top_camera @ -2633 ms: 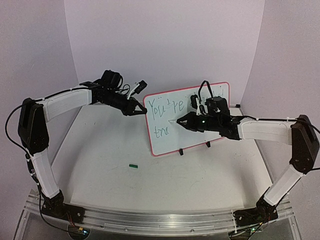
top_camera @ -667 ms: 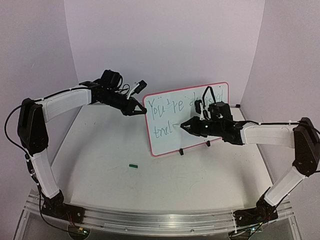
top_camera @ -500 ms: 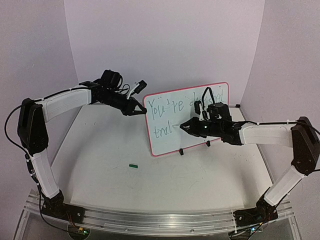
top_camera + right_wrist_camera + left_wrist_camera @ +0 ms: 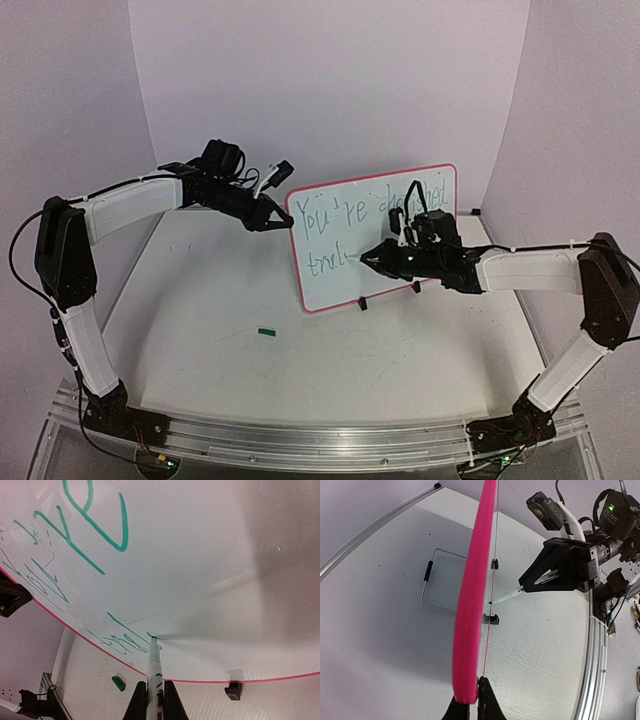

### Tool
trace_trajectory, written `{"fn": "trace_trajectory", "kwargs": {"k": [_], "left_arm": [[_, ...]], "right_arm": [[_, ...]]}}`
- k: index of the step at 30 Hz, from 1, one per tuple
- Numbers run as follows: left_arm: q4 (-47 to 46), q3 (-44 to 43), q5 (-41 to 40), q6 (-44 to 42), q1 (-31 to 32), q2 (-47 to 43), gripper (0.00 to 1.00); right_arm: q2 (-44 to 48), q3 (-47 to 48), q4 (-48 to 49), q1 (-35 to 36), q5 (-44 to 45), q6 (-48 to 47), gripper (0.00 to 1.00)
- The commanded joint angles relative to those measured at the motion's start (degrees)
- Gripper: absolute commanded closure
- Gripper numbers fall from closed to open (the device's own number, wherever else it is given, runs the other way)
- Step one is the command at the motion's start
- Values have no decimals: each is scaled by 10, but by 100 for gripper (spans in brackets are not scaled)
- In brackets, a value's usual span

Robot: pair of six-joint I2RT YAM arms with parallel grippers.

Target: Write a sentence on the whiteboard

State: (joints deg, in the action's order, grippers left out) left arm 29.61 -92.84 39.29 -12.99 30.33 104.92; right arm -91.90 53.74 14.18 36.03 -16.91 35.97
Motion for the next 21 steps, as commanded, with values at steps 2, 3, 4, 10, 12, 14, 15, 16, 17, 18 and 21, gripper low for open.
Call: {"fn": "trace_trajectory", "kwargs": {"k": [2,3,4,10,12,14,15,16,17,18,21], "left_arm": [[11,8,-20,-14,-2,-28,100],[10,8,-20,-14,-2,-28,100],[10,9,-19,-13,-2,-28,100],[11,9,-19,-14,-1,-28,100],[11,8,-19,-13,-2,-29,100],[11,8,-20,-13,-2,-28,100],[11,8,-20,-13,-2,-29,100],[11,8,-20,-14,-2,-28,100],[11,8,-20,-13,-2,-29,100],[11,8,-20,-14,-2,-29,100],[11,9,-21,-14,-2,-29,100]], "right_arm": [[14,-17,15,-3,33,7,100],[15,-17,15,-2,34,8,100],[16,-17,15,-2,33,7,100],[37,-17,15,-3,25,-1,100],[48,-19,15,-2,26,1,100],[57,-21,15,-3,27,4,100],[59,-20,15,-3,27,4,100],[59,-19,15,-4,27,5,100],[59,-18,15,-4,28,5,100],[57,-17,15,-5,29,5,100],[48,-12,15,-9,28,6,100]]}}
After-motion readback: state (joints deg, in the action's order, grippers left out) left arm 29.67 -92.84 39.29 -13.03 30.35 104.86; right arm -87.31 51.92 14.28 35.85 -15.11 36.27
